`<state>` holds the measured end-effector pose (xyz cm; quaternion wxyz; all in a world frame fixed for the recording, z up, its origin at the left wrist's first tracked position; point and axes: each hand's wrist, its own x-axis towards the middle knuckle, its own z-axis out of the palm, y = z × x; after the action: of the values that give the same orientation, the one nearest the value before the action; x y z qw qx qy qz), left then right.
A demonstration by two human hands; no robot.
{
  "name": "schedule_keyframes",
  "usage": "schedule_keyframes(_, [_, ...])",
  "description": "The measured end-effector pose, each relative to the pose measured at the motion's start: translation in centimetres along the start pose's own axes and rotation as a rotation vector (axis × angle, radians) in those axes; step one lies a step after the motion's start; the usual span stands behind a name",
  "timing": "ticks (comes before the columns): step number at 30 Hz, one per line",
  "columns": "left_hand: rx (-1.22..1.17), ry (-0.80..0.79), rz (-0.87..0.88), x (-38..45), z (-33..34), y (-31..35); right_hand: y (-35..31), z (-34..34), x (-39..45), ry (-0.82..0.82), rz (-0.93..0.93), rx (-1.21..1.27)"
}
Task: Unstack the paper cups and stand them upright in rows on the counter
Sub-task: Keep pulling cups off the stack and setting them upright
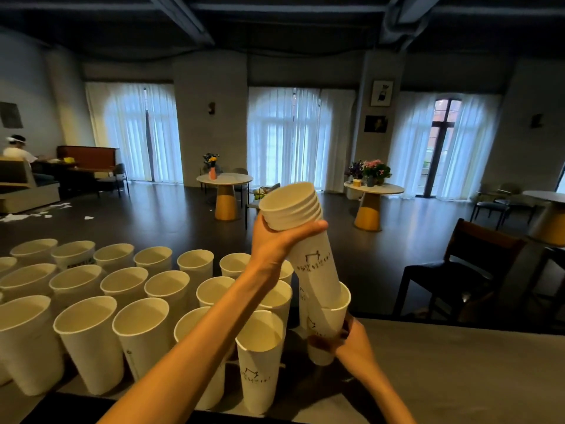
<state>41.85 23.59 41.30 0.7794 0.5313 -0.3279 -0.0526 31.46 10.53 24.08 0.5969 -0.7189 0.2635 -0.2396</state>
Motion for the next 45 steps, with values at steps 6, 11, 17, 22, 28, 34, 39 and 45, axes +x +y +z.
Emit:
schedule_keyframes(6, [-0.107, 0.042, 0.055, 1.5, -1.8, 2.3, 2.5, 0.9, 1.5, 0.009, 0.095, 0.023])
schedule_keyframes(11, [-0.099, 0.041, 0.039, 1.4, -2.0, 2.2, 2.4, 1.7, 1.8, -0.017, 0.089, 0.045])
schedule_keyframes(17, [-0.074, -0.046, -0.002, 0.4, -0.6, 1.2, 1.8, -2.5, -0.1, -0.155, 0.019, -0.062])
schedule_keyframes(22, [0.010, -0.094, -0.017, -1.4, 3.1, -0.7, 0.0, -7.1, -2.9, -0.129, -0.076, -0.154])
schedule_keyframes(28, [0.111, -0.250, 0.045, -5.9, 7.3, -3.0, -2.4, -9.9, -5.8, -0.082, -0.109, -0.105])
schedule_keyframes(34, [0.171, -0.336, 0.112, -7.4, 8.0, -3.7, -2.5, -9.2, -6.3, 0.009, -0.134, -0.048])
schedule_keyframes(39, [0.246, -0.271, 0.142, -7.4, 6.7, -3.6, -2.2, -6.7, -7.2, 0.067, -0.179, -0.027])
schedule_keyframes(45, [0.274, -0.203, 0.192, -7.1, 4.6, -2.3, -1.3, -1.3, -6.6, 0.146, -0.024, -0.228])
